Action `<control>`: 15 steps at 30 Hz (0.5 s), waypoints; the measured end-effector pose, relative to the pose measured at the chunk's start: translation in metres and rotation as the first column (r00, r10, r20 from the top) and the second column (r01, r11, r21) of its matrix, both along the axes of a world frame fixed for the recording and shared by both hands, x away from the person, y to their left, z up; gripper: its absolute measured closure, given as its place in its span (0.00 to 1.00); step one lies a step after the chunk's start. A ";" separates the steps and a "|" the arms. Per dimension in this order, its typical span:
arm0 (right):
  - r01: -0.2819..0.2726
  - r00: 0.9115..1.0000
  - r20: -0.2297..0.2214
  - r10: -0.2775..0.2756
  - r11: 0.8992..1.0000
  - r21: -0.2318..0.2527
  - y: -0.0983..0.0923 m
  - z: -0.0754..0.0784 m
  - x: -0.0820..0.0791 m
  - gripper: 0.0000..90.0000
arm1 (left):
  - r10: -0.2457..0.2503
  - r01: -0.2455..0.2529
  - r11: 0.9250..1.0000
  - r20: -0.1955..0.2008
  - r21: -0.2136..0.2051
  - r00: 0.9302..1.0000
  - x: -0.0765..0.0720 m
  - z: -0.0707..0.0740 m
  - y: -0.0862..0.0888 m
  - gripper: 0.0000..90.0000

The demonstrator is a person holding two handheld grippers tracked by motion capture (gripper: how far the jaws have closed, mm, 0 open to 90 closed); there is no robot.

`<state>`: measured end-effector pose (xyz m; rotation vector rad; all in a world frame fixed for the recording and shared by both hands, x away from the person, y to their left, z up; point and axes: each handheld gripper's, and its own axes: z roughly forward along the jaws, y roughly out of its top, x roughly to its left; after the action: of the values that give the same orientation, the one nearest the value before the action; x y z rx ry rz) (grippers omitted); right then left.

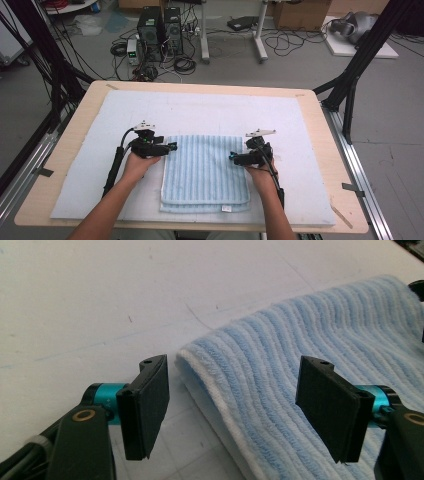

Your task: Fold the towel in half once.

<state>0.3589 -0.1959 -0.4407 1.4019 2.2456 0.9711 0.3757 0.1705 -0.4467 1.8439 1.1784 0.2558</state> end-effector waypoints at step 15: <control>-0.025 0.999 -0.043 0.027 0.998 0.056 0.006 0.001 0.002 0.93 | -0.047 0.038 0.991 0.071 0.130 0.996 -0.012 -0.004 -0.013 0.96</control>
<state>0.3610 -0.1900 -0.4400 1.4336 2.2905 1.0285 0.3640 0.1579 -0.4512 1.9517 1.0922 0.3805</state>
